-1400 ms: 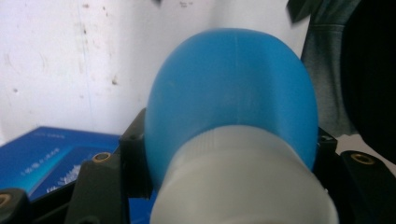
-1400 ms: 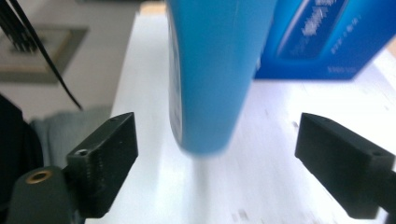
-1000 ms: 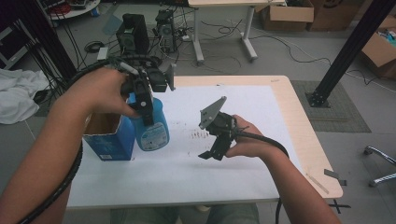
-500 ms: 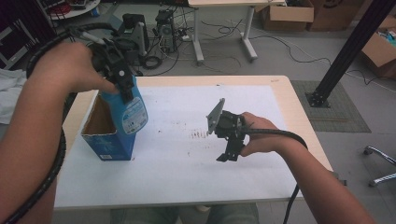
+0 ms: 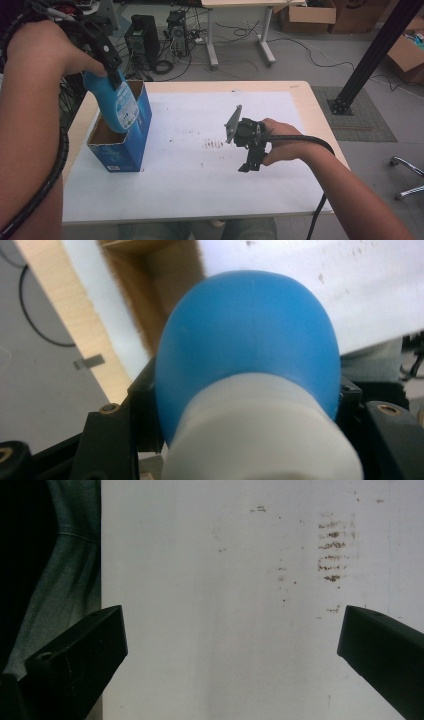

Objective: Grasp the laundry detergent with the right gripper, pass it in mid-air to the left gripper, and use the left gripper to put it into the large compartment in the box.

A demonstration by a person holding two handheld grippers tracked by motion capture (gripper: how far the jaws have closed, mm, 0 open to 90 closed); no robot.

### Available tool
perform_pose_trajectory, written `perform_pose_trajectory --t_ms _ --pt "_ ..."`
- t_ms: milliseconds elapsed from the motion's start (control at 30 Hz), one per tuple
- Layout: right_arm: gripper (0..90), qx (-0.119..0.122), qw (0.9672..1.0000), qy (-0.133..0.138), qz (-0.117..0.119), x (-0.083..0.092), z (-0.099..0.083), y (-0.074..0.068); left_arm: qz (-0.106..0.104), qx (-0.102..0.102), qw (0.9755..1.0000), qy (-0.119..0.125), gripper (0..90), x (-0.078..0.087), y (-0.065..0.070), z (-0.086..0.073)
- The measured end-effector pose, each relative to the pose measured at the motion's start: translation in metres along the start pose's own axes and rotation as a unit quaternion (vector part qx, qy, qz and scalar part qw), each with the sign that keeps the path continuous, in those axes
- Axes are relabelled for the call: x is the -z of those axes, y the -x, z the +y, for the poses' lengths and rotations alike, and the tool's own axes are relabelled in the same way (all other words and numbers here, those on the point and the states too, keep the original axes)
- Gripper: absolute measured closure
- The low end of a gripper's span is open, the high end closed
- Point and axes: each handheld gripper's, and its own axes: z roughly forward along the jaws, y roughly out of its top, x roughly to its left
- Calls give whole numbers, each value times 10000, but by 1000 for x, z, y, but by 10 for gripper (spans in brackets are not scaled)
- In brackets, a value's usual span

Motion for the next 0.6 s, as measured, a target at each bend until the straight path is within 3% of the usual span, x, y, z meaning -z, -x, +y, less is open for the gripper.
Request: perform_pose_trajectory --t_ms 133,233,333,600 --pt "0 -12 10000 41 -27 3 -1 0 150 377 9991 110 382 4 -10 2" --pt "0 -49 10000 60 -43 5 -5 0 245 511 9983 119 381 2 -18 3" --pt "0 -93 9999 52 -62 7 -9 0 312 560 9979 86 381 -9 -25 6" --pt "0 -203 9998 -10 -22 4 -16 1 202 669 9976 12 381 -50 -43 13"
